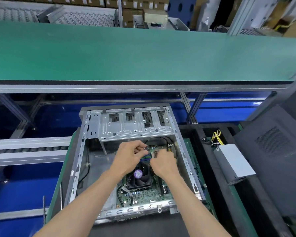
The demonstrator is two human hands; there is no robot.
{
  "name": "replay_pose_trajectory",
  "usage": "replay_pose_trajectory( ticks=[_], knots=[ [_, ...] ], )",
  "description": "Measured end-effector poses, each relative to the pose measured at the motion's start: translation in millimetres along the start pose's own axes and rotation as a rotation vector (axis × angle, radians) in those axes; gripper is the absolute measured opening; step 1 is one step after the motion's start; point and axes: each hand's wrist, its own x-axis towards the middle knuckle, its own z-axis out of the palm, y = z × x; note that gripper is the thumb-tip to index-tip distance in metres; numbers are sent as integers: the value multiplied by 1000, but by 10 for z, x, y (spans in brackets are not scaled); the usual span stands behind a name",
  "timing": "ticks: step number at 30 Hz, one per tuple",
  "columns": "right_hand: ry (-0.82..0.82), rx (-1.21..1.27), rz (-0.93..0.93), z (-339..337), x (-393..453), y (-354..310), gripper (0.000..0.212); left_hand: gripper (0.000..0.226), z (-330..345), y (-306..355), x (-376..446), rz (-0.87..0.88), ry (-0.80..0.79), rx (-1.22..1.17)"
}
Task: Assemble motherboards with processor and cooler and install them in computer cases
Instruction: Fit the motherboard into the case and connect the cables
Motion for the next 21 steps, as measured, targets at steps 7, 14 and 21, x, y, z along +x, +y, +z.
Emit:
replay_pose_trajectory(
  ticks=[7, 14, 21],
  knots=[
    [-121, -69, 85, 31, 14, 57, 49, 27, 377, 140, 329, -51, -163, 428],
    [-209, -109, 133, 45, 120, 84, 46, 27, 606, 128, 505, -72, -263, 588],
    [156, 166, 6, -30, 49, 33, 17, 27, 636, 71, 678, -178, -379, 515]
  ],
)
